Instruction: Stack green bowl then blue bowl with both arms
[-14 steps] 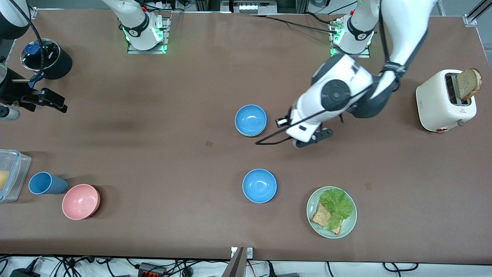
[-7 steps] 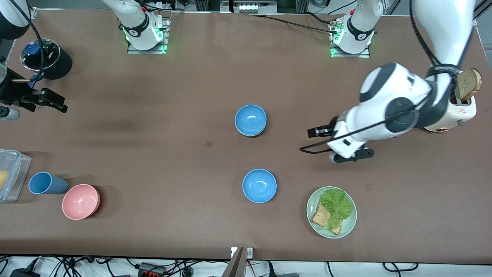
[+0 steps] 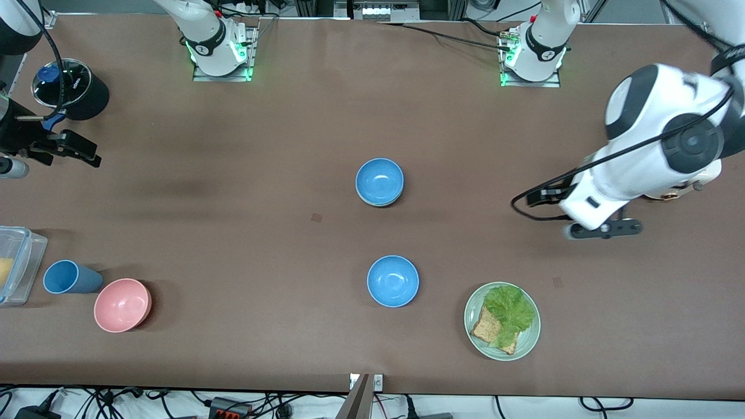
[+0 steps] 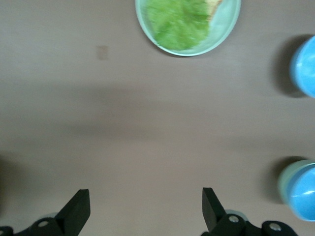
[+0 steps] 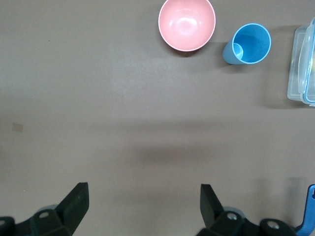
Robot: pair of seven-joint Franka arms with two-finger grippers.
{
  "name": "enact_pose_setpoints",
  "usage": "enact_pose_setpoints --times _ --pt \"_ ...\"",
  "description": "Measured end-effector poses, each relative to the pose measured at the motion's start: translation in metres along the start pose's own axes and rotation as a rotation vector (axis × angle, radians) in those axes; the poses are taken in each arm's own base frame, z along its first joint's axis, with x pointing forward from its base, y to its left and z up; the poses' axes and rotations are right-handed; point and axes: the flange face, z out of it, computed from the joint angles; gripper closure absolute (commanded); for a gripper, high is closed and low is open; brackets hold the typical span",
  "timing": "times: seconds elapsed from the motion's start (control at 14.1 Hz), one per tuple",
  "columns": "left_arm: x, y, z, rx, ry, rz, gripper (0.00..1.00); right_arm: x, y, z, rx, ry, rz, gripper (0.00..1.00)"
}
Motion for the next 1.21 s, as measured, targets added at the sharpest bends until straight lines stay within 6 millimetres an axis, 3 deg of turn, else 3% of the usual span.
enact_pose_setpoints --times 0.28,0.43,0.64,1.21 --pt "0.001 -0.076 -0.022 0.011 0.035 0.017 0.00 -0.001 0.001 -0.001 0.000 -0.003 0.001 0.00" --pt "-0.007 -0.096 -0.045 0.013 0.074 -0.012 0.00 -0.001 0.001 -0.001 0.000 -0.004 0.001 0.00" --pt "-0.022 -0.102 -0.067 0.018 0.086 -0.023 0.00 -0.002 0.001 -0.001 0.000 -0.007 0.001 0.00" --pt "-0.027 -0.085 -0.067 -0.021 0.069 -0.005 0.00 -0.002 0.001 -0.001 0.000 -0.007 0.000 0.00"
